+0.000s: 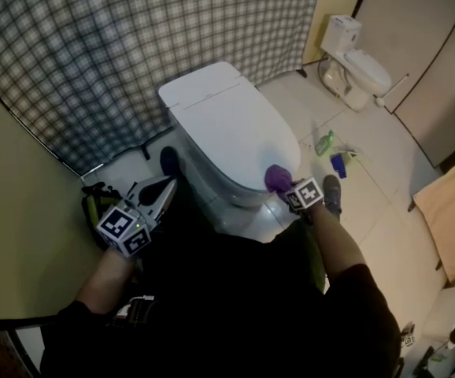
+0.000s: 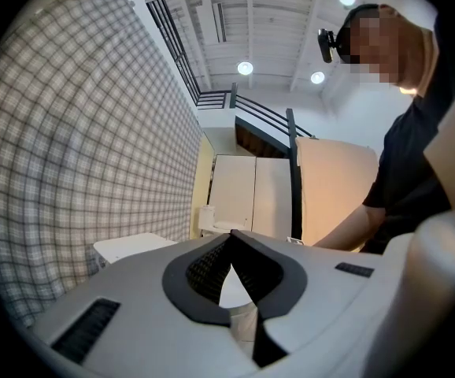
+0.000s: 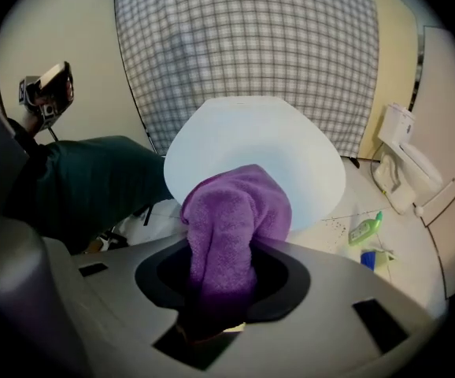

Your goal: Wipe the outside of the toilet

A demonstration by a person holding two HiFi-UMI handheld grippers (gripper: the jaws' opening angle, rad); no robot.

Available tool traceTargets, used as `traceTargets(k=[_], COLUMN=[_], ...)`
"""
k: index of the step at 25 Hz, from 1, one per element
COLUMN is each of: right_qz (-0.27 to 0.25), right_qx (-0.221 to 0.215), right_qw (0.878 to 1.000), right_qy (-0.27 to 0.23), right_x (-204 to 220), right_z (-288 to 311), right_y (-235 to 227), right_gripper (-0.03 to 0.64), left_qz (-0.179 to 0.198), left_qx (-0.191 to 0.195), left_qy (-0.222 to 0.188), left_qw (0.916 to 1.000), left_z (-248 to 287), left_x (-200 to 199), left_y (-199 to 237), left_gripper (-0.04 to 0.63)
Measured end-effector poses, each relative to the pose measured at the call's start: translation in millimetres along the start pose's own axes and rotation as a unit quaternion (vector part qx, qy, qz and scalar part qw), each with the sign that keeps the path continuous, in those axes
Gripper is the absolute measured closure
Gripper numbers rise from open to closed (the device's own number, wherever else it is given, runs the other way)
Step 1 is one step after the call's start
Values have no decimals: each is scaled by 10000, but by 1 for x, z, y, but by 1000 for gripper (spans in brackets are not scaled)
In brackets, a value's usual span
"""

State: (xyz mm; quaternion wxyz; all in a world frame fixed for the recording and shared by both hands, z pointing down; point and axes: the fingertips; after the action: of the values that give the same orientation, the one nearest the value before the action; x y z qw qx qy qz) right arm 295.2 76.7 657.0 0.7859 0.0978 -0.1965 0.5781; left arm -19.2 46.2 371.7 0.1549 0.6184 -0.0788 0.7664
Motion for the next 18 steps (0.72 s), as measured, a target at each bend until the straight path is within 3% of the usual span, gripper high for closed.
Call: traceTargets(k=[3,7,11,18], right_qz=[-379,-677,-979,-1463], right_qx=[50,287,252,87], right_qw=[9993,9964,9927,9852], right_qy=[-21,415,662,883], right_x=[9,-10,-21,-21], right_z=[-1,37,58,28], right_y=[32,33,50,87], right_gripper=[471,471,471,472], left_qz=[125,18,-40,-165], left_qx=[-87,-4,-11,-75], left_qy=[-42,-194,-234,-51], left_qw=[9999,9998,9997,9998], left_z=[-18,-11,-10,-18], left_x=[1,29,44,13], left_y=[-27,15,39,21], left_gripper=[589,589,589,589])
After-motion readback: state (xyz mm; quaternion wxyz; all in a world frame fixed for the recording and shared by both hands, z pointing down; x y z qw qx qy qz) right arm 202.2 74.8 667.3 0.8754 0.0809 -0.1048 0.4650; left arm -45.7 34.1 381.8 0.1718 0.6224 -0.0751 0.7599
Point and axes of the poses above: the fingertips, and each gripper's own axes: z forward along the fingers, y to its left, x out of its underside, and after that the axes turned 10 degrees about y, right-handed
